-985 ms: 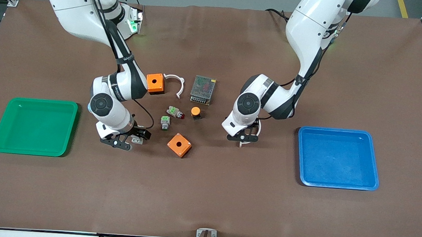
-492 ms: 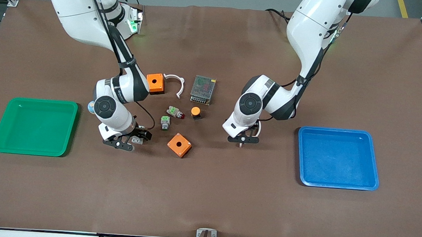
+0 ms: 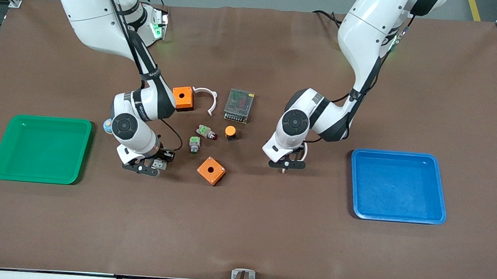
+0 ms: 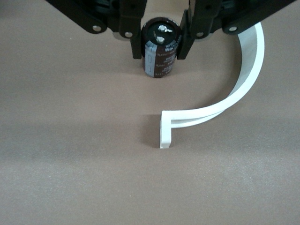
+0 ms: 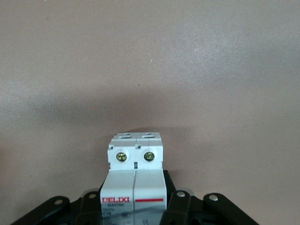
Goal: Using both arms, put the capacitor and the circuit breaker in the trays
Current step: 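Carry the capacitor to the blue tray while the right gripper carries the breaker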
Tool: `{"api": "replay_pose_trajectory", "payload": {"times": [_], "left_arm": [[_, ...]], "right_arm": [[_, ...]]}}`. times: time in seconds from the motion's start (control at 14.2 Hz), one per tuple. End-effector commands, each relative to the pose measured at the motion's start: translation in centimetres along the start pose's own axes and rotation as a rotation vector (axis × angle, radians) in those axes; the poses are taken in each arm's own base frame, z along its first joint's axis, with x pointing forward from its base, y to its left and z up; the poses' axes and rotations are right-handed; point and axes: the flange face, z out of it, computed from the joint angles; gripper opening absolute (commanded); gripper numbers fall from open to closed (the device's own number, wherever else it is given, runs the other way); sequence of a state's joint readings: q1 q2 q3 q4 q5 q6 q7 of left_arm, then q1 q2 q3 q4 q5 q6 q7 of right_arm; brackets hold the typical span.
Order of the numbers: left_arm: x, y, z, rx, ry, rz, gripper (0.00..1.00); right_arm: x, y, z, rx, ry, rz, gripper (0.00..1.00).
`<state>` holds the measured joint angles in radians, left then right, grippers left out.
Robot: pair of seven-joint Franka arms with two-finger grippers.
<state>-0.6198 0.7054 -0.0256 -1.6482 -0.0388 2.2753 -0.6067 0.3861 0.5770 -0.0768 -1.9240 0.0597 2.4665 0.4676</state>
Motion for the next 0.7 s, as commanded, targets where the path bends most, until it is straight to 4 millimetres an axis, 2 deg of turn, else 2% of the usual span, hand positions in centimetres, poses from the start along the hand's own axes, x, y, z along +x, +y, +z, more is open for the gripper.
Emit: {"api": "replay_pose_trajectory", "payload": {"times": [0.0,0.07,0.14,0.28,0.42,0.49,0.63], "left_arm": [[0.8,-0.9,-0.8,-0.016,0.012,-0.007,0.03],[0.9,-0.9,-1.2,-0.019,0.014,-0.008,0.03],[1.1,-1.0,-2.6,-0.030,0.024,-0.008,0.03],[1.9,-2.4,-5.2,-0.043,0.028,-0.030,0.03],[2.7,-3.8,-7.9,-0.050,0.029,-0.042,0.01],[3.1,-4.8,-9.0,-0.052,0.016,-0.044,0.01],[4.0,-7.0,-11.2,-0.068,0.002,-0.030,0.01]], "right_arm": [[2.4,3.1,-3.5,-0.001,-0.003,0.030,0.00],[3.6,4.8,-5.4,-0.008,-0.033,0.005,0.00],[4.9,7.3,-7.2,-0.009,-0.055,0.001,0.00],[6.8,13.7,-9.2,0.003,-0.058,0.013,0.00],[7.8,19.8,-10.0,0.013,-0.049,-0.011,0.00],[8.1,23.6,-10.1,0.019,-0.046,-0.036,0.00],[8.2,29.1,-10.1,0.027,-0.044,-0.078,0.00]]}}
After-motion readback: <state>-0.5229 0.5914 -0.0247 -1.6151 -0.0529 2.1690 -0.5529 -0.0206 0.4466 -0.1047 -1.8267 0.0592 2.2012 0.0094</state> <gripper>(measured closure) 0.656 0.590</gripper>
